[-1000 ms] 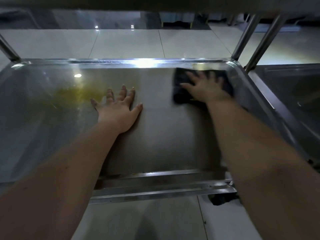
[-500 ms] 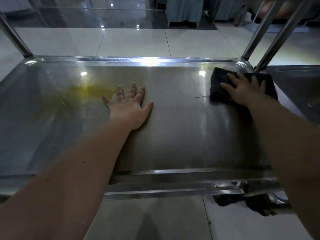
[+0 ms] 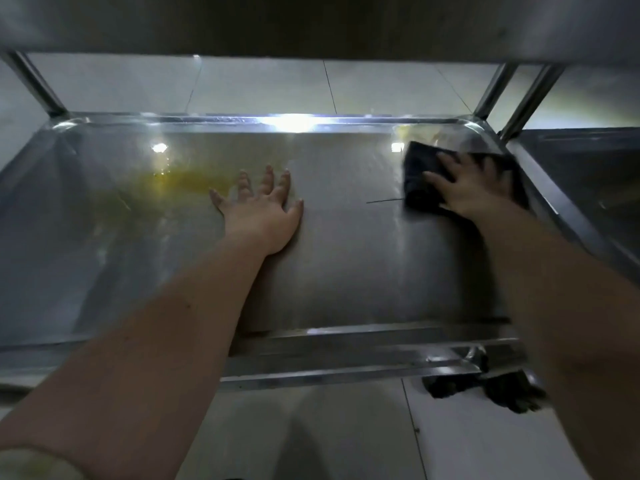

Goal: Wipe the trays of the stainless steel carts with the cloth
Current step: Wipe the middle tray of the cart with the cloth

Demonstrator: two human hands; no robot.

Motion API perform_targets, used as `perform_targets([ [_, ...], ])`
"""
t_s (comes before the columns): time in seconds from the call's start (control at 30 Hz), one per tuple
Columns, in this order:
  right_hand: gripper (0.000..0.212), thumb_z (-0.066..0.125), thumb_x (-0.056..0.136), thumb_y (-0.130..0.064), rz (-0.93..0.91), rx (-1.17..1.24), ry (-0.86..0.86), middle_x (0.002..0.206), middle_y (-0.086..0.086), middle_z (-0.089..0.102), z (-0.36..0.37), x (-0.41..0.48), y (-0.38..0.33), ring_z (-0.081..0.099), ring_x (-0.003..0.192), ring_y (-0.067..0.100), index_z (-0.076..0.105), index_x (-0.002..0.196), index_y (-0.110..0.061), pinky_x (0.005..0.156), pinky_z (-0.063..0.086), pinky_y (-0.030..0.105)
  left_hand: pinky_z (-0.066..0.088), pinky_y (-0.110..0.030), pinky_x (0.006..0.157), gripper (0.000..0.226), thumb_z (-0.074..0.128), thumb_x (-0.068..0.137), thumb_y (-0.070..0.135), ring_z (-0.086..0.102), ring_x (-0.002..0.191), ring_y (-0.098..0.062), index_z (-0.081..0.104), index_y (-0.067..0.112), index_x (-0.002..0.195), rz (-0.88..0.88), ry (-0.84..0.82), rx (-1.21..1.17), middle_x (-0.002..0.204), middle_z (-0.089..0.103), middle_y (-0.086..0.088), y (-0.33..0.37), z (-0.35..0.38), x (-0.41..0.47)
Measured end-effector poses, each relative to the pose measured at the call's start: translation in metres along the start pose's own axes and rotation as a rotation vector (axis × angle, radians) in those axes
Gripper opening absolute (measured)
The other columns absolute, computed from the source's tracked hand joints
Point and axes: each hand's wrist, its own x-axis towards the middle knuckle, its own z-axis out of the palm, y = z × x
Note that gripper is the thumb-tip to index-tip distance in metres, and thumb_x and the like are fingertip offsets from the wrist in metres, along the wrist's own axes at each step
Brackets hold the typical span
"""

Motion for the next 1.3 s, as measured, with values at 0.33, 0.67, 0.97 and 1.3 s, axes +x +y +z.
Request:
perform_targets([
  [0.33, 0.076, 0.009, 0.078, -0.085, -0.404, -0.052, -0.001, 0.163, -0.015, 0.000, 0.037, -0.106, -0.096, -0.005, 0.149, 0.035, 0.001, 0.147, -0.057, 0.115, -0.007, 0.058, -0.008, -0.075, 0.104, 0.066, 0.010, 0.093, 0.069, -0.008, 0.150, -0.031, -0.005, 0.046, 0.152, -0.004, 0.000, 0.000, 0.164, -0.009, 0.012, -0.002, 0.003, 0.003],
  [0.67, 0.071, 0.020, 0.088, -0.078, 0.219, -0.011, 0.026, 0.164, -0.010, 0.004, 0.005, -0.082, 0.057, -0.001, 0.149, 0.036, 0.007, 0.151, -0.050, 0.117, 0.000, 0.060, -0.008, -0.076, 0.104, 0.065, 0.011, 0.092, 0.068, -0.008, 0.150, -0.032, -0.002, 0.046, 0.153, 0.004, 0.016, 0.001, 0.164, -0.007, 0.011, 0.000, 0.005, 0.004],
  [0.97, 0.076, 0.008, 0.073, -0.090, -0.457, 0.021, -0.048, 0.161, -0.023, -0.006, 0.037, -0.177, -0.075, -0.012, 0.149, 0.024, -0.005, 0.143, -0.063, 0.116, -0.014, 0.049, -0.009, -0.074, 0.106, 0.064, 0.013, 0.095, 0.066, -0.009, 0.150, -0.030, -0.002, 0.045, 0.153, 0.016, -0.004, -0.014, 0.164, -0.008, 0.012, -0.002, 0.000, 0.001],
  [1.3, 0.069, 0.011, 0.082, -0.084, 0.080, -0.022, -0.030, 0.163, -0.015, -0.007, 0.022, -0.157, 0.027, -0.006, 0.149, 0.033, -0.004, 0.145, -0.060, 0.115, -0.003, 0.062, -0.008, -0.076, 0.105, 0.066, 0.011, 0.092, 0.065, -0.007, 0.150, -0.032, 0.000, 0.044, 0.153, 0.017, -0.005, -0.023, 0.164, -0.006, 0.010, -0.003, 0.001, 0.001],
])
